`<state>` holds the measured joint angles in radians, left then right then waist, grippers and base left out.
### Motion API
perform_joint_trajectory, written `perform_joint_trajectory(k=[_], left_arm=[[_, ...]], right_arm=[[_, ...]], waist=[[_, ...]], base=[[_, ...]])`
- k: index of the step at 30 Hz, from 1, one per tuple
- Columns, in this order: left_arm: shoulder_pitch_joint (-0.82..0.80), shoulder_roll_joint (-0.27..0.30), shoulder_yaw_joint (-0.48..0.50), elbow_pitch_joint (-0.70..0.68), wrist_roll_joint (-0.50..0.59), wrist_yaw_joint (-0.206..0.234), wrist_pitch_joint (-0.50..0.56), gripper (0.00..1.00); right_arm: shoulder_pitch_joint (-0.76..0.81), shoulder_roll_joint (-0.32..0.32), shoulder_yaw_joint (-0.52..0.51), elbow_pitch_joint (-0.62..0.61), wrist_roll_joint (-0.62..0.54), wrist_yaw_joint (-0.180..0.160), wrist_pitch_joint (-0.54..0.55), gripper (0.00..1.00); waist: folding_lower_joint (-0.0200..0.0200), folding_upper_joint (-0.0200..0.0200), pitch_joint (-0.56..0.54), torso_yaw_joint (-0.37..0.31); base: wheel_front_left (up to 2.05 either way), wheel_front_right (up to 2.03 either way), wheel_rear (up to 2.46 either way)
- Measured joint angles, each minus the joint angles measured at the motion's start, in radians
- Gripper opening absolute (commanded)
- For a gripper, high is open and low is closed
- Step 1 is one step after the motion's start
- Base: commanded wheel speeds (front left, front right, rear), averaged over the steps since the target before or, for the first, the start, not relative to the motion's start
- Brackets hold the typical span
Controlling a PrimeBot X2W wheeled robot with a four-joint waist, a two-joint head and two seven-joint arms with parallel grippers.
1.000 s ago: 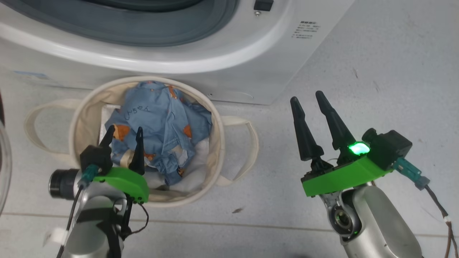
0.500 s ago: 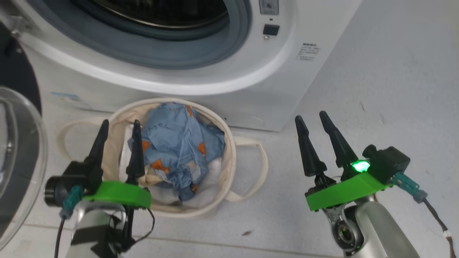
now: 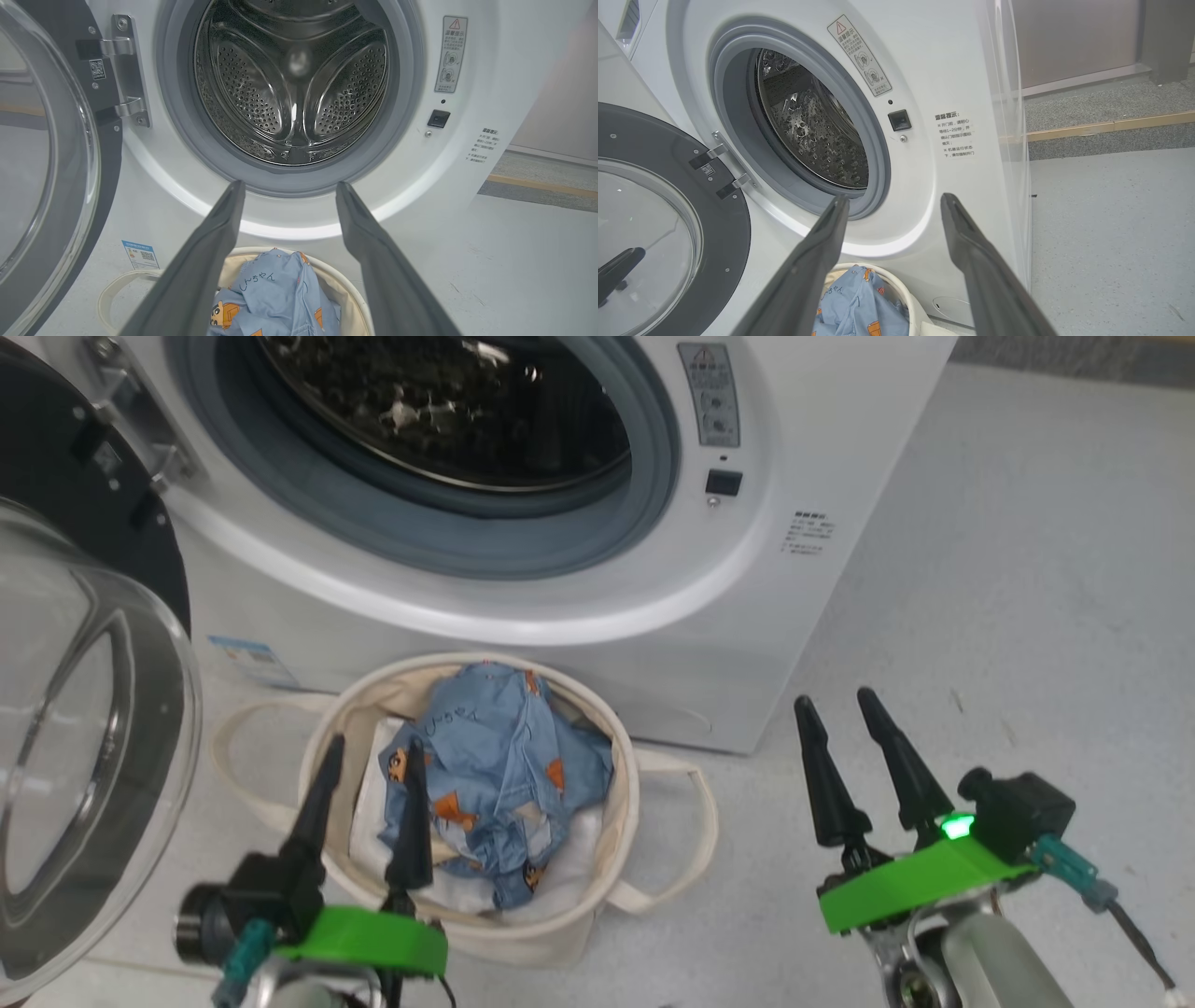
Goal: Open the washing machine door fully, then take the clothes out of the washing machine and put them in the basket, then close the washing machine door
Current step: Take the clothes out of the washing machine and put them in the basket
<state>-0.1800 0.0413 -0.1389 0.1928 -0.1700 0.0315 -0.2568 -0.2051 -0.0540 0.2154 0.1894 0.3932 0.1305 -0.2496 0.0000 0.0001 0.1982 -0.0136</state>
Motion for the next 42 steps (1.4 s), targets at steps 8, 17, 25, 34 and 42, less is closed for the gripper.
perform_joint_trajectory(k=[8, 17, 25, 34, 42], left_arm=[[0.090, 0.001, -0.032, 0.009, 0.003, 0.013, 0.000, 1.00], [0.122, 0.001, -0.046, 0.008, 0.002, 0.031, 0.000, 1.00], [0.147, 0.002, -0.060, 0.002, 0.000, 0.028, 0.000, 1.00], [0.148, 0.003, -0.051, 0.003, -0.001, 0.029, 0.000, 1.00], [0.162, 0.003, -0.041, 0.006, 0.012, 0.028, 0.000, 1.00]], right_arm=[[0.060, 0.000, -0.004, 0.004, 0.003, 0.000, 0.000, 1.00], [0.101, 0.001, -0.006, 0.016, 0.009, 0.000, 0.000, 1.00], [0.125, 0.001, 0.000, 0.039, 0.024, 0.000, 0.000, 1.00], [0.125, 0.001, 0.000, 0.038, 0.033, 0.000, 0.000, 1.00], [0.125, 0.001, 0.005, 0.038, 0.048, 0.000, 0.000, 1.00]], waist=[[0.0000, 0.0000, -0.070, -0.005], [0.0000, 0.0000, -0.121, -0.020], [0.0000, 0.0000, -0.133, -0.029], [0.0000, 0.0000, -0.150, -0.032], [0.0000, 0.0000, -0.172, -0.053]], base=[[0.00, 0.00, 0.00], [0.00, 0.00, 0.00], [0.00, 0.00, 0.00], [0.00, 0.00, 0.00], [0.00, 0.00, 0.00]])
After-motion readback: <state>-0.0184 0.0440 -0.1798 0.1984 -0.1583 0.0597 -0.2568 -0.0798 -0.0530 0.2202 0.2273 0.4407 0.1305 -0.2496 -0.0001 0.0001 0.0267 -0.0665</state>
